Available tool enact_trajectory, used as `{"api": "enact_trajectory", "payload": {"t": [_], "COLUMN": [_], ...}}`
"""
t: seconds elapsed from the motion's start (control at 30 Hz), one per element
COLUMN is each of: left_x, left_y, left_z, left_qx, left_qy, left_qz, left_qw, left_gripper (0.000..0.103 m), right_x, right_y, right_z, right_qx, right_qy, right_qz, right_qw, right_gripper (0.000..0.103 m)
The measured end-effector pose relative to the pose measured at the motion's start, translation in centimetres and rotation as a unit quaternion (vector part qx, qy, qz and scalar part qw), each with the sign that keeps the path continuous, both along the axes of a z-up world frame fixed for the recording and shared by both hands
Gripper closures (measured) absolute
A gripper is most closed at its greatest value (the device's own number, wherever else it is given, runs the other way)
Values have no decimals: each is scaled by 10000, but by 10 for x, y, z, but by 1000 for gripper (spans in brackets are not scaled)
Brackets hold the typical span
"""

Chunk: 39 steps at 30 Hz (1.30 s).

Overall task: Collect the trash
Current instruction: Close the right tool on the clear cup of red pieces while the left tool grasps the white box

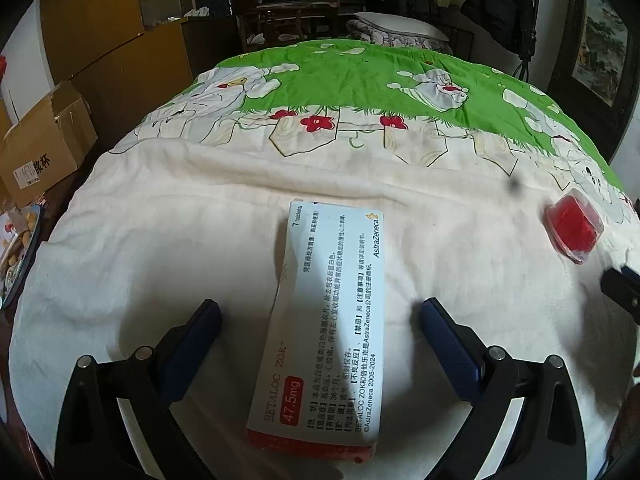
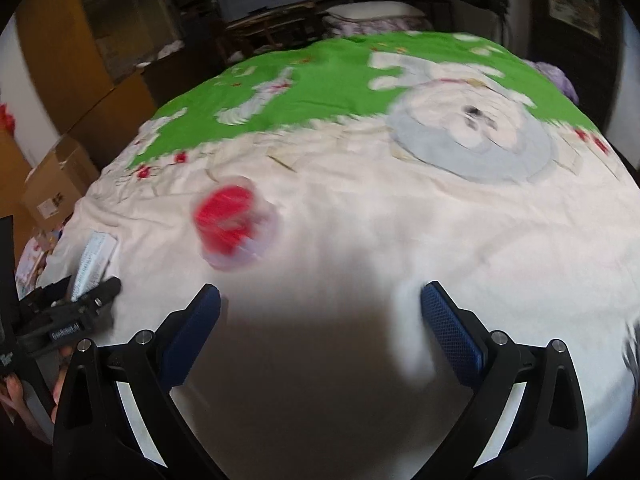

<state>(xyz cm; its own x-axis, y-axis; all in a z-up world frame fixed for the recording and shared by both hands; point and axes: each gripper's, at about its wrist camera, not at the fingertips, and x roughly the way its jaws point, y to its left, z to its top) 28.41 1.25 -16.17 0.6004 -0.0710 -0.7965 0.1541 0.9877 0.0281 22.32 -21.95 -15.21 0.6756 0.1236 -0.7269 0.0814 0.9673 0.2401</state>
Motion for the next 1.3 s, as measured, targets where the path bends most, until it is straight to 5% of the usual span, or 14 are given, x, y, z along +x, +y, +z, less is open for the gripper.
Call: {"api": "enact_trajectory", "payload": {"t": [0.27, 0.63, 0.67, 0.7, 0.77, 1.3], "left_x": [0, 0, 0, 0, -1, -1], "left_y": [0, 0, 0, 0, 0, 10], "left_z": [0, 0, 0, -1, -1, 1], "left_qx": [-2, -1, -1, -1, -2, -298], "left_qy": [2, 3, 2, 2, 1, -16], "left_qz": [-1, -3, -3, -3, -3, 55], "left_qw": [10000, 10000, 10000, 10000, 10000, 9995], "left_gripper": [5, 4, 5, 4, 4, 5], "right_x": [53, 51, 50, 48, 44, 43], "right_y": [28, 36, 36, 36, 37, 36], "right_z": [-3, -6, -5, -5, -3, -4], "right_qx": [-150, -501, -523, -550, -589, -439], "right_qy": [168, 154, 129, 89, -19, 5], "right_qz": [397, 373, 355, 328, 328, 420], "right_qw": [9990, 9979, 9979, 9979, 9977, 9982], "right_gripper": [7, 13, 21, 39, 46, 46]}}
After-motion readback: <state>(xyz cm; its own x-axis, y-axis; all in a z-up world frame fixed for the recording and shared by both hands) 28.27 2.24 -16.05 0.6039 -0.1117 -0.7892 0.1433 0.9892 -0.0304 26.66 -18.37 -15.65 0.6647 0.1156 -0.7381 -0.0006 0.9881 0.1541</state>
